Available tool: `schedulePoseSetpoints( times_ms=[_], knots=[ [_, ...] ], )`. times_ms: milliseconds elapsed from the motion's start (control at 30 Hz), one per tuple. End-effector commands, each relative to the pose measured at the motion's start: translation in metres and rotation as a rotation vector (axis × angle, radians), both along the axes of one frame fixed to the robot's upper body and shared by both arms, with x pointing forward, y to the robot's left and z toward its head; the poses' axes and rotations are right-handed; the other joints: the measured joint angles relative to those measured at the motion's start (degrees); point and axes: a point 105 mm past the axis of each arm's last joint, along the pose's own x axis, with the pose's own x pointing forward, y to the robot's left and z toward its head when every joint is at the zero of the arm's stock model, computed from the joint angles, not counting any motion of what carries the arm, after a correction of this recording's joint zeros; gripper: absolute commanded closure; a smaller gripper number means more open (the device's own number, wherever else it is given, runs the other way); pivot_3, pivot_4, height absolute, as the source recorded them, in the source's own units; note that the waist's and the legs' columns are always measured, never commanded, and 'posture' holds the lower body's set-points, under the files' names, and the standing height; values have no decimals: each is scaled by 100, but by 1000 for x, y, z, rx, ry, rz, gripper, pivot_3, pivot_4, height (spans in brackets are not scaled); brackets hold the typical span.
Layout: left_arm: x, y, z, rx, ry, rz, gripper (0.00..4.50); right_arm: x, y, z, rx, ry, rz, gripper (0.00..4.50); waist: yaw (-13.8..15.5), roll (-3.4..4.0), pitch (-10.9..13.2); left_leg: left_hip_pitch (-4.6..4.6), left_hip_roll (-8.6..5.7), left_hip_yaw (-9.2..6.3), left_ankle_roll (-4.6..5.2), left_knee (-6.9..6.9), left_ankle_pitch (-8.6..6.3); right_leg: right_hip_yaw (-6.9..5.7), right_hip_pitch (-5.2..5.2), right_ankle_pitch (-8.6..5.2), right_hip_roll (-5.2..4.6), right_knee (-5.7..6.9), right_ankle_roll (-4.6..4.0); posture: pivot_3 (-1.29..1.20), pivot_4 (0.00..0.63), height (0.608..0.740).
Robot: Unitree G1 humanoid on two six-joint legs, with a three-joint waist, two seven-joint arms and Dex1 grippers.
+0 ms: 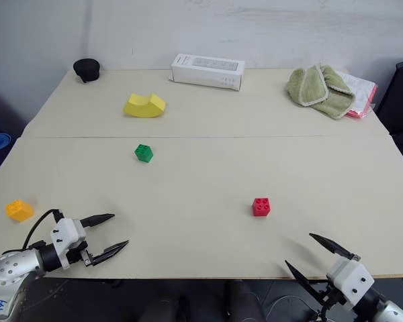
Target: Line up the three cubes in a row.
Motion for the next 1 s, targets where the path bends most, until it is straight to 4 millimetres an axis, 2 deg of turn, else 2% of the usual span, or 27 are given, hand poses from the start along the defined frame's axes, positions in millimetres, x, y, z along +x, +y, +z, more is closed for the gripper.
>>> schedulePoseSetpoints(
  times_ms=[33, 100, 167, 267, 300, 367, 467, 567, 667, 833, 1000],
  knots=[
    [-7, 10, -5, 23, 41, 16, 43, 1, -6, 8, 5, -36, -4, 0, -3, -4, 1, 0, 1, 0, 0, 1, 0, 0, 0, 0, 1, 0, 0, 0, 150, 740],
    [-7, 6, -3, -19, 61, -6, 43, 0, -5, 11, 22, -65, -13, 0, -9, -3, 1, 0, 1, 0, 0, 1, 0, 0, 0, 0, 1, 1, 0, 0, 150, 740],
    [-9, -3, 1, -71, 91, -66, 43, 6, -12, 23, 109, -137, -122, 0, -10, -4, 2, 0, 2, -1, -1, 0, 0, -1, -1, 0, 2, 1, -1, 0, 150, 740],
    [0, -30, 10, -103, 81, -175, 43, -5, -21, 14, 170, -103, -256, 0, 32, -6, 2, -5, 2, -6, -3, 4, 1, -5, -18, 0, 1, 3, -1, 0, 150, 740],
    [2, -42, 14, -103, 62, -228, 43, -14, -21, 6, 170, -81, -289, 0, 81, -6, 2, -6, -1, -12, -3, 4, 1, -6, -18, 0, -1, 3, -1, 0, 150, 740],
    [4, -55, 17, -100, 43, -285, 43, -23, -20, 0, 171, -61, -326, 0, 155, -9, 0, -9, -2, -16, -4, 2, 1, -9, -20, 0, -3, 0, -1, 0, 150, 740],
    [10, -79, 24, -144, 16, -352, 43, -34, -10, -13, 200, -37, -396, 0, 137, -10, -1, -12, 0, -14, -5, 1, -2, -7, -19, -1, -4, -2, -3, 0, 150, 740],
    [11, -89, 25, -150, 18, -391, 43, -34, 0, -17, 228, -36, -419, 0, 45, -11, -1, -10, 4, -12, -6, 1, -1, -4, -18, -1, -2, 1, -4, 0, 150, 740],
    [11, -89, 23, -136, 25, -413, 43, -11, 21, -11, 290, -57, -421, 0, -48, -10, 0, -11, 5, -9, -9, 0, 1, 0, -17, -2, -2, 10, -6, 0, 150, 740],
    [15, -91, 22, -114, 10, -416, 43, 34, 58, 4, 344, -87, -359, 0, -12, -13, 2, -7, 0, -15, -17, 6, 16, 0, -31, -3, -2, 29, -9, 0, 150, 740],
    [21, -93, 28, -147, -18, -384, 43, 76, 73, 8, 367, -99, -398, 0, -5, -17, 2, -16, -3, -24, -18, 9, 18, -7, -35, -4, -2, 31, -10, 0, 150, 740]
  ],
)
